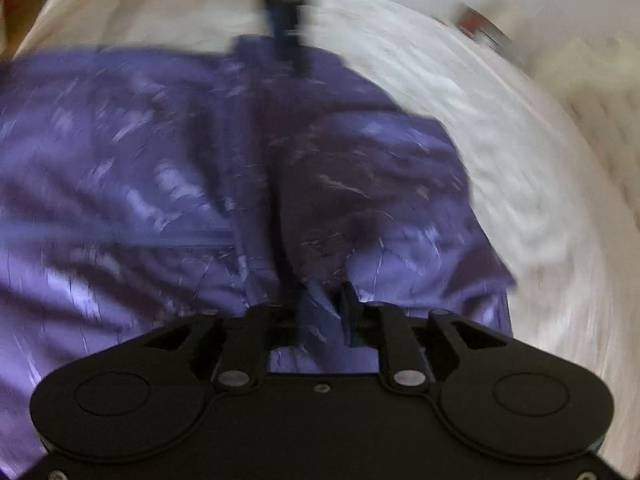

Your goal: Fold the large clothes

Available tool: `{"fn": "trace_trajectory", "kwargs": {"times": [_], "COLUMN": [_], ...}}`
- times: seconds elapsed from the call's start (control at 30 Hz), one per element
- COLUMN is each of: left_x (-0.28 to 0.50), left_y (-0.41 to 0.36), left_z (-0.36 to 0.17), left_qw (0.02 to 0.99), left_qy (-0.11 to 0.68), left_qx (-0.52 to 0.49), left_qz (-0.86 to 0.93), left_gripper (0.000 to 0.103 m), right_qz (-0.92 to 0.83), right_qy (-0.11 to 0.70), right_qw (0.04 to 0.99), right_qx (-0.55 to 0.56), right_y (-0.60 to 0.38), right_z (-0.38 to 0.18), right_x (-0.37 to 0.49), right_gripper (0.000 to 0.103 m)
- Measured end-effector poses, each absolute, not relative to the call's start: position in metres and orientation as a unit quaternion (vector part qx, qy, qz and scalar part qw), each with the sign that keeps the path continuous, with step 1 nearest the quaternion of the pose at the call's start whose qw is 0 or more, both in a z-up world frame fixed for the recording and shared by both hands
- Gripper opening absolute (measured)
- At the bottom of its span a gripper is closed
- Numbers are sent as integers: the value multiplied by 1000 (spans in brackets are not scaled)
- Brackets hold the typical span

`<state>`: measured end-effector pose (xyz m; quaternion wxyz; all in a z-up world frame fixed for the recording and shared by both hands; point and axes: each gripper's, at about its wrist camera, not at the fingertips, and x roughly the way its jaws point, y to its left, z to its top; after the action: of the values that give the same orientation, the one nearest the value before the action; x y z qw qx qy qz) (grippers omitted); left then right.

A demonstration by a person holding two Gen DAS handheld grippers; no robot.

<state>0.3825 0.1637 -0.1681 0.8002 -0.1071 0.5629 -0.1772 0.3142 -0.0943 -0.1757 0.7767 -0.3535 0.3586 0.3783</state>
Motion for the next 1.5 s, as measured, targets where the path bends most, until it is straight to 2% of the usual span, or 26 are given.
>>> {"fn": "trace_trajectory", "kwargs": {"times": [0.07, 0.13, 0.37, 0.6, 0.63, 0.67, 0.7, 0.73, 0.77, 0.93, 1.0, 1.03, 1.07, 1.1, 1.13, 1.17, 1.2, 1.3, 1.37, 1.4, 1.43, 1.5], "left_x": [382, 381, 405, 412, 410, 411, 411, 411, 409, 386, 379, 376, 373, 371, 369, 367, 364, 360, 361, 362, 366, 365], "left_y": [162, 162, 151, 140, 139, 138, 138, 137, 136, 138, 136, 134, 130, 128, 124, 123, 124, 130, 130, 130, 129, 128], "left_z": [-165, -164, -188, -217, -219, -222, -224, -221, -210, -138, -137, -146, -157, -168, -179, -186, -189, -188, -187, -186, -186, -186], "left_qw": [802, 803, 792, 772, 768, 759, 751, 752, 766, 834, 834, 828, 823, 819, 814, 812, 811, 813, 816, 817, 816, 817], "left_qy": [558, 554, 560, 567, 566, 565, 565, 564, 549, 460, 474, 491, 508, 522, 539, 546, 546, 535, 531, 531, 532, 532], "left_qx": [-119, -132, -195, -250, -262, -283, -301, -304, -300, -261, -233, -220, -204, -187, -164, -155, -158, -187, -185, -183, -183, -180], "left_qz": [-178, -176, -149, -143, -147, -158, -162, -155, -150, -158, -157, -156, -151, -147, -140, -137, -136, -133, -132, -133, -133, -132], "left_gripper": [75, 75, 74, 71, 58, 31, 17, 8, 6, 6, 7, 7, 7, 7, 7, 8, 8, 8, 8, 8, 8, 8], "right_qz": [338, 287, 120, 75, 76, 79, 81, 85, 88, 160, 101, 56, 11, -22, -38, -42, -49, -34, -16, -1, 8, 15], "right_qy": [390, 412, 491, 539, 542, 545, 544, 537, 530, 430, 467, 500, 534, 558, 563, 556, 544, 493, 467, 462, 461, 463], "right_qw": [813, 845, 859, 816, 811, 804, 800, 800, 799, 773, 782, 789, 793, 791, 791, 793, 800, 844, 862, 865, 865, 866], "right_qx": [-271, -184, 81, 195, 208, 223, 241, 255, 271, 437, 400, 352, 293, 249, 236, 245, 248, 208, 195, 195, 197, 189], "right_y": [-105, -121, -164, -163, -162, -160, -159, -160, -161, -189, -195, -195, -194, -194, -197, -200, -201, -192, -186, -183, -180, -170], "right_z": [-160, -146, -156, -196, -196, -200, -200, -197, -192, -171, -182, -190, -198, -205, -207, -205, -198, -171, -161, -159, -160, -166], "right_x": [326, 337, 384, 383, 382, 383, 384, 382, 380, 364, 359, 359, 358, 356, 352, 348, 344, 340, 349, 355, 363, 377], "right_gripper": [52, 59, 60, 60, 60, 56, 50, 34, 21, 20, 24, 28, 37, 35, 28, 29, 38, 42, 65, 70, 74, 73]}}
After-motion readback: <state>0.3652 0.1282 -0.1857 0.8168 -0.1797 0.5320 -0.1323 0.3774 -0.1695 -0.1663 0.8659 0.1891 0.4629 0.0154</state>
